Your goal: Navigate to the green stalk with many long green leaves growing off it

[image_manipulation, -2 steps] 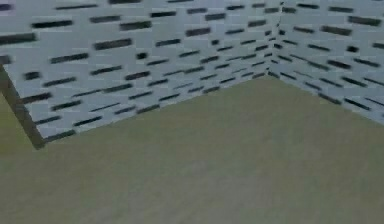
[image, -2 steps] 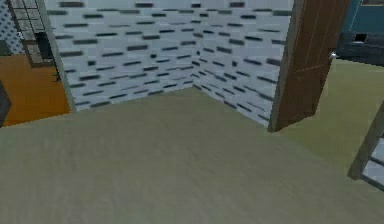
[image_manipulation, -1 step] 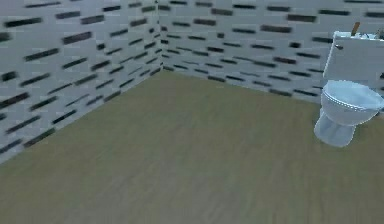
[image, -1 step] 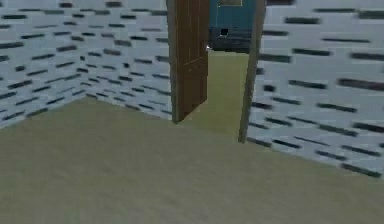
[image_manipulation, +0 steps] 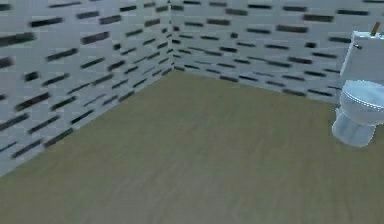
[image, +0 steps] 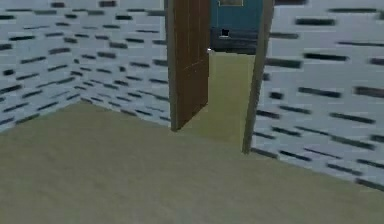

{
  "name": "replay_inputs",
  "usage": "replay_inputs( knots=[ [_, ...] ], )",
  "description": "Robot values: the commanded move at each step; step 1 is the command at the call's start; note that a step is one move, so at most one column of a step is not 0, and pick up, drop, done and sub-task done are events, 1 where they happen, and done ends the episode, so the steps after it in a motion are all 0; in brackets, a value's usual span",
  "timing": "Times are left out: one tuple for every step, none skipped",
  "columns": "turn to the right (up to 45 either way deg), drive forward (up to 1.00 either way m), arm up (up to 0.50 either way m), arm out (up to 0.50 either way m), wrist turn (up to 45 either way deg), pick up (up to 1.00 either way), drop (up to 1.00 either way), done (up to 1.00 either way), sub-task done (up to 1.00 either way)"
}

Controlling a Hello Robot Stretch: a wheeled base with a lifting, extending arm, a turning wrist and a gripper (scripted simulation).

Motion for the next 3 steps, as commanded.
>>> replay_inputs(
  knots=[
    [6.0,0.00,0.00,0.00,0.0,0.00,0.00,0.00,0.00],
    [0.0,1.00,0.00,0.00,0.0,0.00,0.00,0.00,0.00],
    [3.0,0.00,0.00,0.00,0.0,0.00,0.00,0.00,0.00]
  ],
)
